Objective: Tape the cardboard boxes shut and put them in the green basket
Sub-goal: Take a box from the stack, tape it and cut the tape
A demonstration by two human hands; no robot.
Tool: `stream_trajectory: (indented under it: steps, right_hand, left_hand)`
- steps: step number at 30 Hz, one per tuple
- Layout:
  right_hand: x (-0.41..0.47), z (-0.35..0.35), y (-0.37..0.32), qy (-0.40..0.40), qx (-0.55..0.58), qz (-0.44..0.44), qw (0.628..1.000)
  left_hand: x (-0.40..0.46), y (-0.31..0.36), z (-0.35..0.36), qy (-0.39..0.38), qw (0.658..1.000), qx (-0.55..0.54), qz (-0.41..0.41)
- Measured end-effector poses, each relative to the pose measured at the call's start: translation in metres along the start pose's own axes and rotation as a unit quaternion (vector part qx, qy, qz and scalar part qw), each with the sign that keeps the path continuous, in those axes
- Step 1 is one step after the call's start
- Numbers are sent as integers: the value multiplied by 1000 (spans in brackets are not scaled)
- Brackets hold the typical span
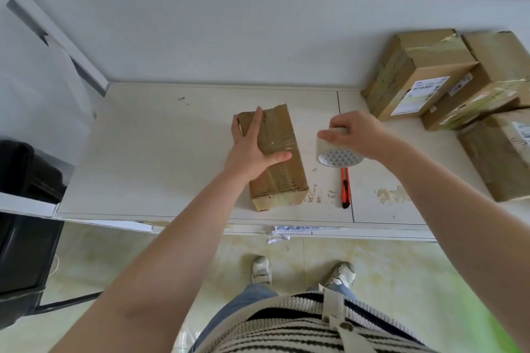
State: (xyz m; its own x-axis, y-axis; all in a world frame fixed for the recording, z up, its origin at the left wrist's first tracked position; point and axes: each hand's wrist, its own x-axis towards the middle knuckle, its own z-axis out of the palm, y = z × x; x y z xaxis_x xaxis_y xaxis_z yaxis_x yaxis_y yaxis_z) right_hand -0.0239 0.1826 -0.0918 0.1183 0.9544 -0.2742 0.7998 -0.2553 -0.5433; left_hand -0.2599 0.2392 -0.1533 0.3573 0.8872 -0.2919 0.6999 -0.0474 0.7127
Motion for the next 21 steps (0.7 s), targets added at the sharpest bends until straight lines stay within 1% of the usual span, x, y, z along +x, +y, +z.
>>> stream_trajectory:
  steps: [2,4,6,8,9,10,12,14,17,21]
  right_hand:
    - [-3,4,4,-13,-64,1,998]
    - [-4,13,5,-4,-72,-2,997]
    - [-4,20,5,2,-57,0,998]
    - [-6,23,8,4,-44,12,999]
    - [-6,23,10,5,-38,19,999]
    - [-8,23,12,6,-33,28,999]
    - [-9,25,15,6,-29,38,999]
    - [-9,27,15,3,-25,41,999]
    - [-8,31,12,-2,-17,38,999]
    - [-10,29,4,-14,-3,23,1000]
  left_hand:
    - [6,-7,-14,-43,999,5,13]
    - [8,-9,-24,-62,998,24,23]
    - [8,-7,-26,-47,995,84,24]
    - [6,3,-20,-14,981,192,29]
    - [5,9,-14,-10,975,222,19]
    - [3,16,-7,-18,975,223,-5]
    - [-2,28,8,-22,981,185,-61]
    - [-5,34,19,11,982,167,-86]
    - [-7,33,19,56,978,186,-81]
    - [-2,27,5,48,987,133,-71]
